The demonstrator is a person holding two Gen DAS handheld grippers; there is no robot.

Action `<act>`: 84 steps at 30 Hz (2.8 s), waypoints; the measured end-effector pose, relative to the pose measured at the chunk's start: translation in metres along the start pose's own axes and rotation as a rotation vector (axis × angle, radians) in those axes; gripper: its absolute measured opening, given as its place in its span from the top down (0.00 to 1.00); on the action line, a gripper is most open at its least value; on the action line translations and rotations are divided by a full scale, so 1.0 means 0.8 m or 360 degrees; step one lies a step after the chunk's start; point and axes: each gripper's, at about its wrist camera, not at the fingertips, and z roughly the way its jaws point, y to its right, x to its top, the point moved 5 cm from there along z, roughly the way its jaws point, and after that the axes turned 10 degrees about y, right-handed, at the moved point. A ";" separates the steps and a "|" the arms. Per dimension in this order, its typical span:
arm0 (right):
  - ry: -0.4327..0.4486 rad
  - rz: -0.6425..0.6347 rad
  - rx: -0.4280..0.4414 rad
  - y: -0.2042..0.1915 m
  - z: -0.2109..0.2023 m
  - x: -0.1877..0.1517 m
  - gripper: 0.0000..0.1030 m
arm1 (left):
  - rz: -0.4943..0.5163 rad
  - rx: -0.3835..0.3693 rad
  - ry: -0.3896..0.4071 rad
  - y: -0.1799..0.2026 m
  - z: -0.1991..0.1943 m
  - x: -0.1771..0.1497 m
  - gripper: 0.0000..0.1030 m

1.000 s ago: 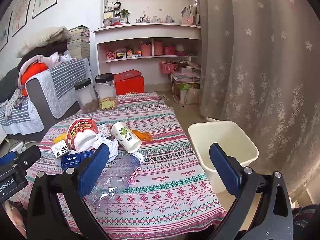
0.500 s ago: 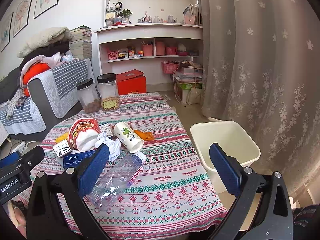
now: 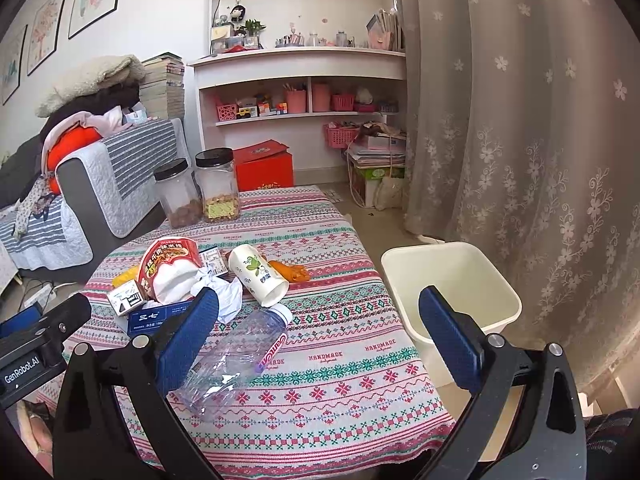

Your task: Collect trash

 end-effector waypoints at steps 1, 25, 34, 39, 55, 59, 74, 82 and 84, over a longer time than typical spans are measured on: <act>0.0000 0.0001 0.0001 0.000 0.000 0.000 0.07 | 0.0000 0.0000 0.0000 0.000 0.000 0.000 0.05; 0.0000 0.0002 0.0002 0.000 0.000 -0.001 0.07 | -0.0003 0.0001 -0.0003 -0.001 0.000 0.001 0.05; -0.0005 0.0000 0.0003 -0.001 0.000 -0.002 0.07 | -0.0005 -0.0002 -0.0006 -0.002 0.000 0.001 0.05; -0.0004 0.0001 0.0002 -0.001 0.000 -0.002 0.07 | -0.0009 -0.0003 -0.0009 -0.003 0.000 -0.002 0.05; -0.0163 0.0128 0.0069 -0.002 0.016 0.010 0.07 | -0.0096 0.0020 -0.0041 -0.020 0.001 0.014 0.05; -0.0265 0.0301 0.0129 0.003 0.039 0.050 0.07 | -0.0213 0.0050 -0.0024 -0.052 0.004 0.064 0.05; -0.0567 0.0416 0.0117 0.020 0.176 0.057 0.07 | -0.0521 0.0088 -0.0826 -0.111 0.159 0.040 0.05; -0.0711 0.0512 0.0174 0.015 0.205 0.043 0.07 | -0.0807 0.0174 -0.1117 -0.128 0.228 0.022 0.05; -0.0749 0.0503 0.0196 0.011 0.210 0.040 0.07 | -0.0762 0.0165 -0.1208 -0.122 0.247 0.018 0.05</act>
